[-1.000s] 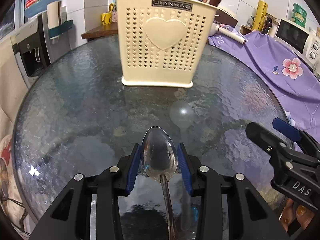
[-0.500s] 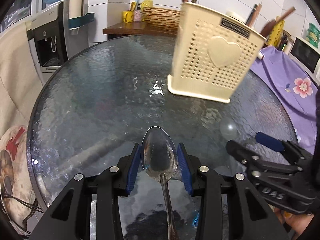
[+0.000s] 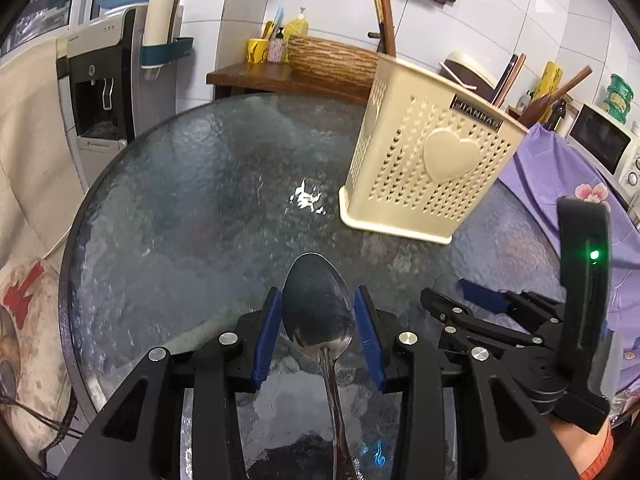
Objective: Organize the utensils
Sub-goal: 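Grasp a metal spoon with the left gripper while the right grasps a clear plastic spoon, then lower both spoons into the cream holder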
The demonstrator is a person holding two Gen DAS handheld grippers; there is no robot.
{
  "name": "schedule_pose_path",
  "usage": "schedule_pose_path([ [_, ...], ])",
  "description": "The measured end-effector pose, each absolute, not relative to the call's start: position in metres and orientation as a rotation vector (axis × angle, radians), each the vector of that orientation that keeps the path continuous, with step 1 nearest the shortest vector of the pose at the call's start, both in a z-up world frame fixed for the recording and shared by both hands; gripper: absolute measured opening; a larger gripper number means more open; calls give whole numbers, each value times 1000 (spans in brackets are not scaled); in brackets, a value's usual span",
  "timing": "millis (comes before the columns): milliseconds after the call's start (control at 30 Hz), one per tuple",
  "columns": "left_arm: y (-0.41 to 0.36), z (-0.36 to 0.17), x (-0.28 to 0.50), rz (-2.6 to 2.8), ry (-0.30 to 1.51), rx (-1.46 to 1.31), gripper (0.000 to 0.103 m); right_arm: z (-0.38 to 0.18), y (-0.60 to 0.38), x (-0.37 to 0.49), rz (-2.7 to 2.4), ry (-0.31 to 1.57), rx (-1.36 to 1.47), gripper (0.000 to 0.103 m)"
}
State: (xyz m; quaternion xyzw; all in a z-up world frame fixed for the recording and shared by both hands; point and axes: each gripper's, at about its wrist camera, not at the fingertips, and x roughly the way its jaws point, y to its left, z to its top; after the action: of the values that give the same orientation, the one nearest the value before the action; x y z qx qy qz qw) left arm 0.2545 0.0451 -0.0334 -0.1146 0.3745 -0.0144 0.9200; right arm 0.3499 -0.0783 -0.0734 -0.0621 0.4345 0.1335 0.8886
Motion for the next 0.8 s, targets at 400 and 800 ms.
schedule_pose_path([
  [400, 41, -18, 258, -60, 712, -230, 37, -56, -98, 346, 307, 849, -67, 37],
  [800, 29, 10, 248, -112, 639, -196, 37, 12, -120, 304, 368, 651, -32, 37],
])
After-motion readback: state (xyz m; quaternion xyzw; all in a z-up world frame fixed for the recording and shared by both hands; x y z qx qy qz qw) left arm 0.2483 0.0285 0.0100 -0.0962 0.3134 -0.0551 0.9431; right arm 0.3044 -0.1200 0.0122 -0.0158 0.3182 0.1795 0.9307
